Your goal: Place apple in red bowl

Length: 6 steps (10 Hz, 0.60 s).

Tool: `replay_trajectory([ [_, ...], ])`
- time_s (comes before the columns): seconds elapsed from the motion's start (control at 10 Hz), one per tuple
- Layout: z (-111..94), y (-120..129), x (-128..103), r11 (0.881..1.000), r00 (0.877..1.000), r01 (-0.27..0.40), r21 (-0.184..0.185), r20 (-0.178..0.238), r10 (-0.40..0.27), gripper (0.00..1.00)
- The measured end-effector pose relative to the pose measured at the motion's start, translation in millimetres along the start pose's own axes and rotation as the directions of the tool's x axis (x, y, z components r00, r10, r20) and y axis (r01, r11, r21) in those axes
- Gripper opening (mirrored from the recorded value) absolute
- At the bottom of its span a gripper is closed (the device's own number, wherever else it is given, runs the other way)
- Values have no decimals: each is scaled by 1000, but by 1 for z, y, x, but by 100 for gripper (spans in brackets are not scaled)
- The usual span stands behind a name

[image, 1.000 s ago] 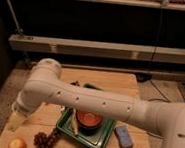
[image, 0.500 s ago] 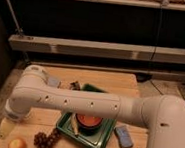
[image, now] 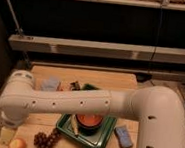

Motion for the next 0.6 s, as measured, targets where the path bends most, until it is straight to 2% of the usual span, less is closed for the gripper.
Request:
replay_trajectory([
  [0.1, 12, 0, -5, 1000, 1000, -6, 8, 7, 5, 80],
  [0.3, 30, -2, -9, 999, 1000, -3, 36, -25, 4, 80],
  [0.4, 33, -2, -10, 999, 998, 4, 43, -66, -2, 80],
  [0.5, 37, -5, -12, 998, 990, 45, 48, -139, -38, 80],
  [0.6, 40, -11, -12, 994, 978, 98, 47, -188, -88, 80],
])
